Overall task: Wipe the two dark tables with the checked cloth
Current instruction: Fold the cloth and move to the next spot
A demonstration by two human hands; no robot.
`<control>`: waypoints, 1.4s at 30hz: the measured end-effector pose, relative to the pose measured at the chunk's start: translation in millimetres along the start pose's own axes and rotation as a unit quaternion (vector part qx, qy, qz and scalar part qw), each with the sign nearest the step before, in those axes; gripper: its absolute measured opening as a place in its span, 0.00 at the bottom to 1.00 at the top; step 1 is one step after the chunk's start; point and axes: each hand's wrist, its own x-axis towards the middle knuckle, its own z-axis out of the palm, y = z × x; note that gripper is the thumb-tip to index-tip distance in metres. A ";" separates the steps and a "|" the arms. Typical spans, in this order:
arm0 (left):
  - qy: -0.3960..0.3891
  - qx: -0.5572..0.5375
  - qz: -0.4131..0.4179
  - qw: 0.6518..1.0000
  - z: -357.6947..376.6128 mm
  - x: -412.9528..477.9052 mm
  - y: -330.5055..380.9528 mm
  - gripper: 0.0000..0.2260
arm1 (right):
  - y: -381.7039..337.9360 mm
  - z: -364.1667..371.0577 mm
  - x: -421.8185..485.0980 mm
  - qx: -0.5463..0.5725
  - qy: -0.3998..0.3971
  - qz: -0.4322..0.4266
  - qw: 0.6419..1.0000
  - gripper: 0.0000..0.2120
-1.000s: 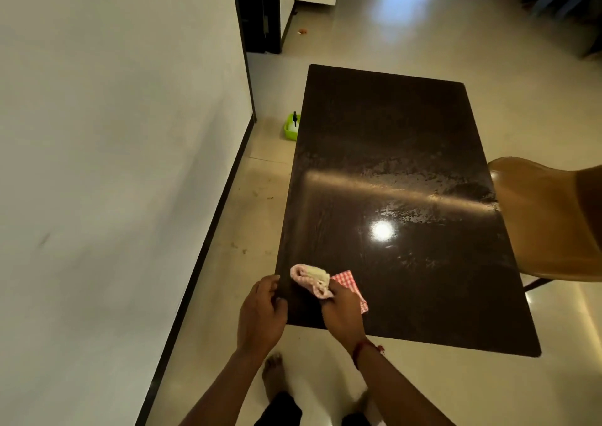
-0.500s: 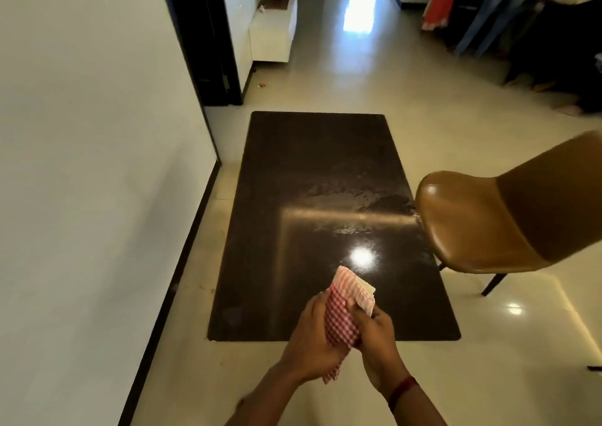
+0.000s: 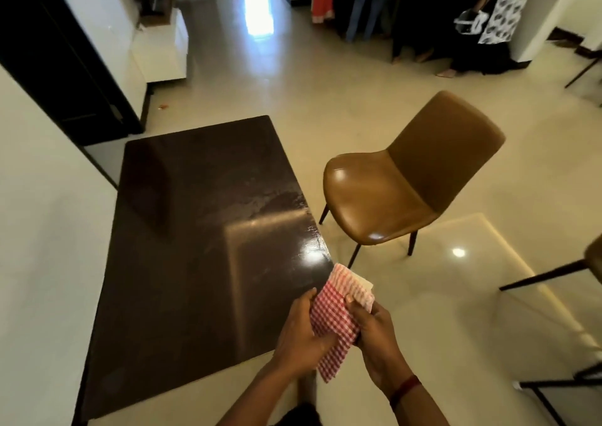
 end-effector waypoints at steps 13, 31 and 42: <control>-0.145 -0.132 -0.016 0.980 62.5 167.5 118.3 0.17 | -101.6 -99.5 124.6 -0.119 0.096 -0.068 0.986 0.15; -0.082 -0.055 0.038 0.994 191.5 354.5 292.6 0.12 | -230.5 -264.7 303.5 -0.068 0.107 -0.115 0.985 0.12; -0.016 -0.070 0.091 0.993 315.5 466.6 438.2 0.13 | -344.3 -412.8 411.9 -0.093 0.098 -0.148 0.980 0.16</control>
